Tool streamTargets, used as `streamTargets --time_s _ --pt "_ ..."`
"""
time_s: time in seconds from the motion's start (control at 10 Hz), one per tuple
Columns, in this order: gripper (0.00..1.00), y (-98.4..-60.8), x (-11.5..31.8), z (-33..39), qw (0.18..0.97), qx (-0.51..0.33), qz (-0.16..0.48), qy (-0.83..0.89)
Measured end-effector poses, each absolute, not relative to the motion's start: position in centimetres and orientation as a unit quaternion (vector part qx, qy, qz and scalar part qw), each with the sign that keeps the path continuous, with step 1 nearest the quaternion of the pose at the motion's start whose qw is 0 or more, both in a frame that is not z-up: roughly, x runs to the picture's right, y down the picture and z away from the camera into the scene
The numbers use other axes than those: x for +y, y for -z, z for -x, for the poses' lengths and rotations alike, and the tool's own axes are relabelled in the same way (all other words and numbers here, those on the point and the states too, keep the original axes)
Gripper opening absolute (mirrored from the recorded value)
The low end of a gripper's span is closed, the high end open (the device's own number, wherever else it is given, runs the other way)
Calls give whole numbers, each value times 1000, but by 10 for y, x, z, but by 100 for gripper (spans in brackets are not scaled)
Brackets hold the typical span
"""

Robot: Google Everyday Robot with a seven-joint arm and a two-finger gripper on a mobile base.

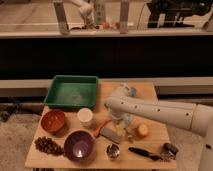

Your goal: Place eraser in table surface

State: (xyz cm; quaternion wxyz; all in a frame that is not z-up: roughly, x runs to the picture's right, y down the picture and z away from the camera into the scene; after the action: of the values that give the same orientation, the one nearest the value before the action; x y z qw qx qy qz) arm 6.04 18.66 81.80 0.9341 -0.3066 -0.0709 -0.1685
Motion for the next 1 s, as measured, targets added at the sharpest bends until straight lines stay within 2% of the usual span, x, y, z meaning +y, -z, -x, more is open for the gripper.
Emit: streamTargets --time_s 0.4,0.7,1.0 --pt "80 -808 185 -51 915 -114 296 247" --pt "80 -794 191 -41 854 -197 270 398" --pt "80 -788 200 -32 758 -265 243 544"
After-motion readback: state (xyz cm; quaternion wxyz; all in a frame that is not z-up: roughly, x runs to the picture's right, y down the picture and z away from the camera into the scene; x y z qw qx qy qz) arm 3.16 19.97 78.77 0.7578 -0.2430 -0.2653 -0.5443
